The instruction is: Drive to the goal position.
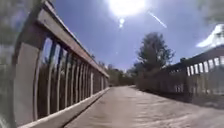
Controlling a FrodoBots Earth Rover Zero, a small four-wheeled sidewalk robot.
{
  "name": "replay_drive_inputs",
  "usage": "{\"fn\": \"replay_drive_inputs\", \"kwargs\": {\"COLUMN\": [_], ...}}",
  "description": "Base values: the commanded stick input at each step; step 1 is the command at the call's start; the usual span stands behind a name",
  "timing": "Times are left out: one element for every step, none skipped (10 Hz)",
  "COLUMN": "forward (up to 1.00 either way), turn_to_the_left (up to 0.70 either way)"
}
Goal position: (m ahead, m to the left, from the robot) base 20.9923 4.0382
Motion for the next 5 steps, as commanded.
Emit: {"fn": "replay_drive_inputs", "kwargs": {"forward": [0.85,0.85,0.85,0.85,0.85], "turn_to_the_left": [0.00,0.00,0.00,0.00,0.00]}}
